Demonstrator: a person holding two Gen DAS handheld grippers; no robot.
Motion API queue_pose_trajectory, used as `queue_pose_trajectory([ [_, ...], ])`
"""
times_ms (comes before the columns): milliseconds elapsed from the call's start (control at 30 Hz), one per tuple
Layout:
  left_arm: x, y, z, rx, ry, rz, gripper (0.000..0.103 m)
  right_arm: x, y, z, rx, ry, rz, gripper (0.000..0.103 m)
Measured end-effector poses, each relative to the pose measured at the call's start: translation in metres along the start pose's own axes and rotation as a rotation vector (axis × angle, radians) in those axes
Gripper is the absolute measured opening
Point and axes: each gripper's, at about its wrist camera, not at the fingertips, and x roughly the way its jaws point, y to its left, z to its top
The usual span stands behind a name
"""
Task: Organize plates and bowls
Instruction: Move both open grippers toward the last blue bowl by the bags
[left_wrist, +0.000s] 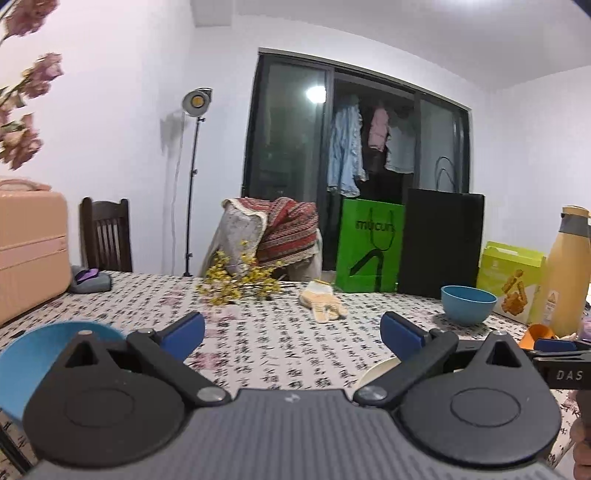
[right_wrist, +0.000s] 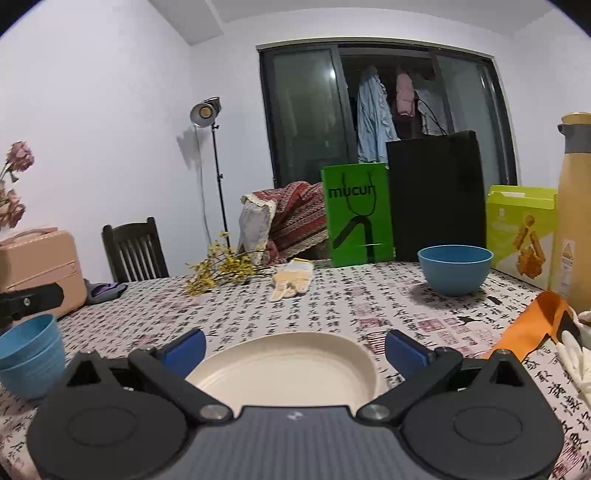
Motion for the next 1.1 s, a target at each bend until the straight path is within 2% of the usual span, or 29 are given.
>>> queue_pose_trajectory([
  [167,0.019,-0.019,0.009,0.023,0.033,-0.073,0.103,0.008,-0.02,0.007,0.025,0.014,-0.031,0.103],
  [367,0.038,-0.041,0.017,0.037,0.042,-0.125,0.103,0.016,-0.038,0.015,0.036,0.022,-0.065,0.103],
  [767,0.075,-0.073,0.032,0.028,0.1,-0.188,0.103,0.02,-0.061,0.035,0.03,-0.004,-0.115,0.103],
  [1100,0.101,-0.09,0.044,0.019,0.102,-0.209,0.103,0.032,-0.075,0.055,0.021,-0.018,-0.156,0.103],
])
